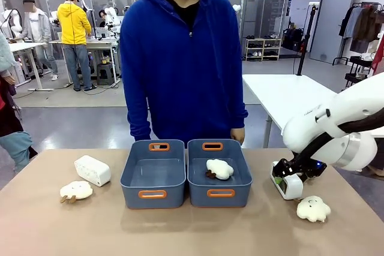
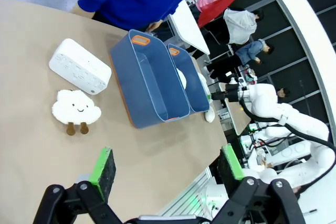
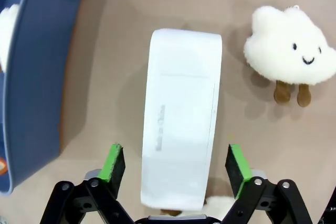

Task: Sort the digital clocks into the basket.
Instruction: Pick up the Digital clock from the table and place it into the empty Plastic storage basket.

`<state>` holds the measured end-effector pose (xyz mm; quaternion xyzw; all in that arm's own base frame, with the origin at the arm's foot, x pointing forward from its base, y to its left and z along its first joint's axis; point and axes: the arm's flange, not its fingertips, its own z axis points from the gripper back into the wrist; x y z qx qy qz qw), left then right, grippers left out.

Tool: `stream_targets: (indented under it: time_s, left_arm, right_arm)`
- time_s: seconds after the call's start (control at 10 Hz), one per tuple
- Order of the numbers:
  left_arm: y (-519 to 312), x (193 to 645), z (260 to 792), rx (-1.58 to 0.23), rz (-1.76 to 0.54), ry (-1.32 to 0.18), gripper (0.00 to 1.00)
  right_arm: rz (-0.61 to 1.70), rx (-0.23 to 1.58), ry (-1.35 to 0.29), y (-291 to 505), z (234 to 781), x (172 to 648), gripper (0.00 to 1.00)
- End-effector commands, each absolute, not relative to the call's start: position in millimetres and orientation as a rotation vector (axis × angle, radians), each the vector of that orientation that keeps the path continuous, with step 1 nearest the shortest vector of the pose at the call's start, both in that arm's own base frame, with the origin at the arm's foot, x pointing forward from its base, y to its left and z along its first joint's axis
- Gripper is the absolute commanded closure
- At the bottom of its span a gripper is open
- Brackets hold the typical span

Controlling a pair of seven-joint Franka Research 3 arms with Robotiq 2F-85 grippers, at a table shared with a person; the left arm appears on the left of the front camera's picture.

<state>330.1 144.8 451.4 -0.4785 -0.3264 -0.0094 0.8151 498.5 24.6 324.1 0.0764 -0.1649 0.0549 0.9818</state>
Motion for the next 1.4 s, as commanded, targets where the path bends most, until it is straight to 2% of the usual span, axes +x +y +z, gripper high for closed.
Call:
stream_targets:
  time_s: [0.0,0.1,0.2,0.4,0.5,0.7,1.0,1.3]
  left_arm:
    - [145,330,452,-1.033,-0.028,-0.703,0.00]
    - [145,330,452,-1.033,-0.028,-0.703,0.00]
    - [145,330,452,-1.033,-0.028,-0.703,0.00]
    - [145,330,452,-1.033,-0.028,-0.703,0.00]
    - [145,330,452,-1.033,-0.028,-0.703,0.00]
    - [145,330,452,-1.033,-0.028,-0.703,0.00]
    - [145,330,452,-1.033,-0.028,-0.703,0.00]
    - [145,330,452,-1.033,-0.028,-0.703,0.00]
  right_arm:
    - [0.082,0.123,-0.352,35,316,498,0.60]
    - [0.085,0.118,-0.349,37,313,497,0.77]
    - [0.082,0.109,-0.351,36,312,497,1.00]
    - [0.056,0.072,-0.370,36,317,494,1.00]
    - [0.057,0.079,-0.364,37,323,488,0.96]
    - [0.129,0.153,-0.394,37,362,464,1.00]
    - [0.376,0.243,-0.372,29,450,403,1.00]
    - [0.674,0.300,-0.443,88,490,382,1.00]
